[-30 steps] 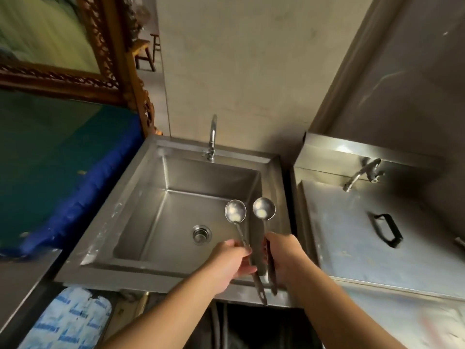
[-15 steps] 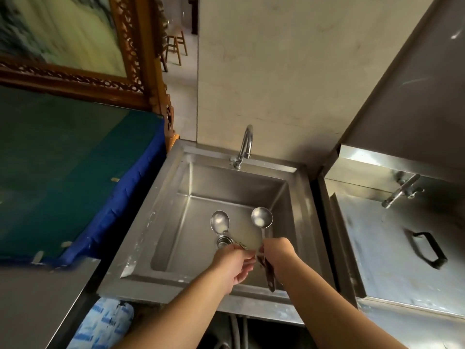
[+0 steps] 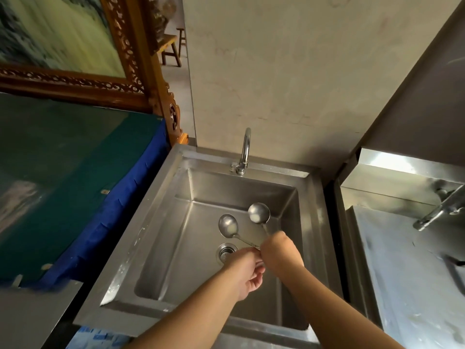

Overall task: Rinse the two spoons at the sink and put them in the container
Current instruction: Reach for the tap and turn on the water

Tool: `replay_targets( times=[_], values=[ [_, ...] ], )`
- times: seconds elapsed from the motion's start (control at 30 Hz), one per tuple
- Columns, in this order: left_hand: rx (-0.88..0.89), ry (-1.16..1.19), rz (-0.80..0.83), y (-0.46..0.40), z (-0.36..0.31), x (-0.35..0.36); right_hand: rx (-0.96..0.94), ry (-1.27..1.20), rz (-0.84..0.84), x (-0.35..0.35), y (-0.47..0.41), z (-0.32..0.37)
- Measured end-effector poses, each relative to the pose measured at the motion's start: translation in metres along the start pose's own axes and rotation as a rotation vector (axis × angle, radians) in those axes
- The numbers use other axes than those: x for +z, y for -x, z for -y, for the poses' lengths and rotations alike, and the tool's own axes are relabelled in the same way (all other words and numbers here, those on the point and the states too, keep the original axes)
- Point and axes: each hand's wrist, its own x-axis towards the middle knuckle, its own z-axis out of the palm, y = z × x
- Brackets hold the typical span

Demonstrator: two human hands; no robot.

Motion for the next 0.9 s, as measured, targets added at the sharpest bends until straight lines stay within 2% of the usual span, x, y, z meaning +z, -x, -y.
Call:
replay_targets(
  times=[0.27,0.43,0.57,0.67,0.8,0.9],
  values=[
    [0.043,-0.077,0.061,-0.024,-0.017,0.000,-0.105,0.149,-0.068,-0.011,-0.041,0.007],
    [0.092,-0.402,0.085,-0.052,-0.022,-0.047,-0.144,0.211,-0.092,-0.010,-0.060,0.019],
    [0.322,-0.781,0.017,-0.090,-0.064,-0.086,-0.093,0.176,-0.130,-0.011,-0.082,0.031],
    [0.522,-1.055,-0.118,-0.131,-0.125,-0.100,-0.077,0.176,-0.154,-0.011,-0.100,0.043],
    [0.689,-1.245,-0.272,-0.190,-0.205,-0.091,-0.091,0.215,-0.186,-0.006,-0.128,0.059],
    [0.821,-1.361,-0.300,-0.233,-0.245,-0.074,-0.090,0.231,-0.210,0.001,-0.151,0.068]
  ],
)
